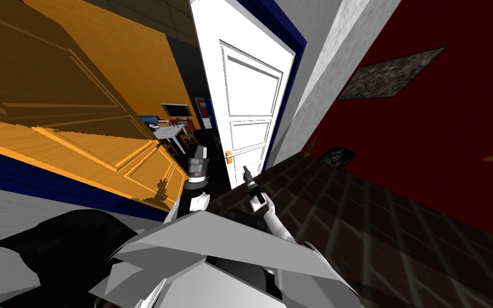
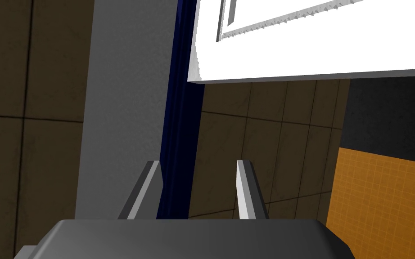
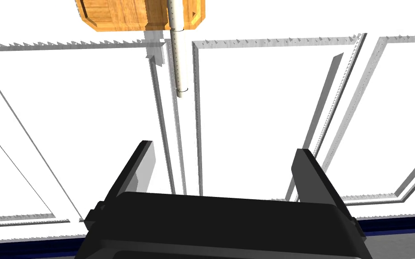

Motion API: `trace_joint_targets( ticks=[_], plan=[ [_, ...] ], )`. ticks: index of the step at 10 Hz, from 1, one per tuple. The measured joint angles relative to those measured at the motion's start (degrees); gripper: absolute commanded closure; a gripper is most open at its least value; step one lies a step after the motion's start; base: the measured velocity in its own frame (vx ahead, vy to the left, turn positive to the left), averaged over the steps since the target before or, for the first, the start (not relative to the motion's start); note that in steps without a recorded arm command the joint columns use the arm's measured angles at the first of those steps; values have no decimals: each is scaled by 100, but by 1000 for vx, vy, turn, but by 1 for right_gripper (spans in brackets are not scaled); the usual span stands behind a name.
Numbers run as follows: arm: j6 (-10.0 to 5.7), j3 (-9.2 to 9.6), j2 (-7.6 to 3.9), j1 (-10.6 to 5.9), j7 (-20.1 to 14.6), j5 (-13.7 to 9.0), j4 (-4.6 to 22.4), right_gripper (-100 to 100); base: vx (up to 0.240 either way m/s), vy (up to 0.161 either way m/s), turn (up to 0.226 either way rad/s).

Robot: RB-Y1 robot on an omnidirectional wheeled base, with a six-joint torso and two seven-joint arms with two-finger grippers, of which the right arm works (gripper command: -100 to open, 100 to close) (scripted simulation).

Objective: Push the door open

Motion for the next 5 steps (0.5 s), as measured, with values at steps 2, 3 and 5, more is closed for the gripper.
trace_joint_targets(
  ticks=[2,3,5],
  plan=[
    [56,143,24,-160,-60,-8,201,-100,119,78,-46],
    [77,194,40,-228,-80,-11,288,-100,130,78,-46],
    [126,321,60,-334,-124,-12,435,-100,104,60,-47]
  ],
)
